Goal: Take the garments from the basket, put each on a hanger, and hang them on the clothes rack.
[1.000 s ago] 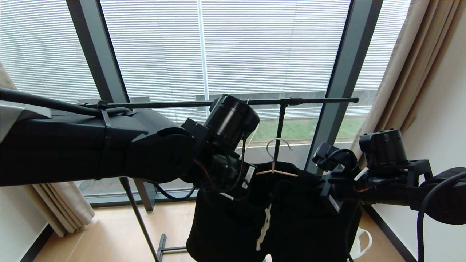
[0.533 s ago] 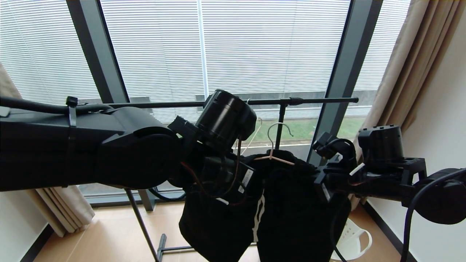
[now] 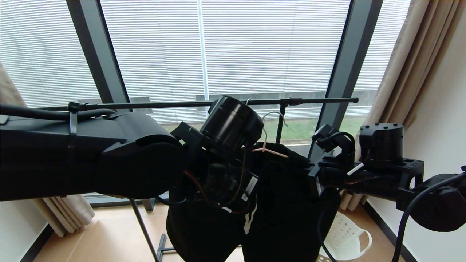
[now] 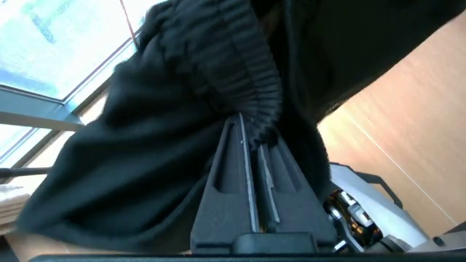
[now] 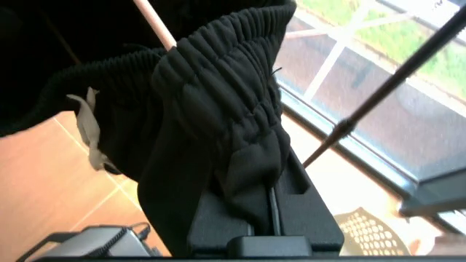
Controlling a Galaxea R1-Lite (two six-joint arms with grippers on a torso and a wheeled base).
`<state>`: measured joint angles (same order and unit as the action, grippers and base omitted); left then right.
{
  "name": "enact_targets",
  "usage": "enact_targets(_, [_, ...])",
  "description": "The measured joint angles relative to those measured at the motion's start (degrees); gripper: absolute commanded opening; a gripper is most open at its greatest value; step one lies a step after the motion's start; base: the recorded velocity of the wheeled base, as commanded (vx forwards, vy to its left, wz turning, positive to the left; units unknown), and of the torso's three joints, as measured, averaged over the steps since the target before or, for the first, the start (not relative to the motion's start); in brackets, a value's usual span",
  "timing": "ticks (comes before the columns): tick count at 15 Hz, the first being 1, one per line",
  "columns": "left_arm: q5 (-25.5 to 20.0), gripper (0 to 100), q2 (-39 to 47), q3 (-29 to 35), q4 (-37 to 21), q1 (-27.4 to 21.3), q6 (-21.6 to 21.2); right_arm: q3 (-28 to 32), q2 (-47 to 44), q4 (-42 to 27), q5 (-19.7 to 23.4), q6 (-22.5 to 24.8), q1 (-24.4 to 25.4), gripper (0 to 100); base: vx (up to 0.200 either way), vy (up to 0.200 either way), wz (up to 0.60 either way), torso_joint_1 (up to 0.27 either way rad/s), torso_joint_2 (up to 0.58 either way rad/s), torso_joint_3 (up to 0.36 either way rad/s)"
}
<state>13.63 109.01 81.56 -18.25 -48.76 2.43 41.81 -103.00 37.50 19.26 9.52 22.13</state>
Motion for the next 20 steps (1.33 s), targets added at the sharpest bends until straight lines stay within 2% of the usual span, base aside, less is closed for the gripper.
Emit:
enact_targets(1, [-0.02, 0, 0.02, -0.02, 0.05, 0.0, 0.02, -0.89, 0.0, 1.83, 0.66, -0.11, 0.06, 0, 0.0, 0.0, 0.0, 0.0, 0.0, 0.0])
enact_targets(2, [-0.02, 100, 0.06, -0.02, 0.05, 0.0, 0.0, -1.68, 0.02, 3.66, 1.54, -0.13, 0.09, 0, 0.0, 0.0, 0.0, 0.0, 0.0, 0.0])
enact_targets(13, [0.07, 100, -4.16, -1.43, -0.02, 0.21, 0.22, -2.95, -0.41, 4.6, 2.28, 0.0, 0.09, 0, 0.0, 0.0, 0.0, 0.0, 0.0, 0.0])
enact_targets(17, [-0.28, 100, -8.84, -4.05, 0.07, 2.13, 0.0, -3.39, -0.87, 4.67, 4.55, 0.07, -0.13, 0, 0.0, 0.0, 0.0, 0.0, 0.0, 0.0])
enact_targets(19, [-0.72, 100, -10.85, -5.23, 0.71, 4.01, -2.0, -4.13, -0.87, 4.73, 6.9, 0.57, -0.28, 0, 0.0, 0.0, 0.0, 0.0, 0.0, 0.0])
enact_targets(20, [-2.46, 100, -11.76, -6.47, 2.84, 5.57, -4.66, -4.69, -0.83, 4.73, 8.46, 1.67, -0.5, 0, 0.0, 0.0, 0.0, 0.0, 0.0, 0.0])
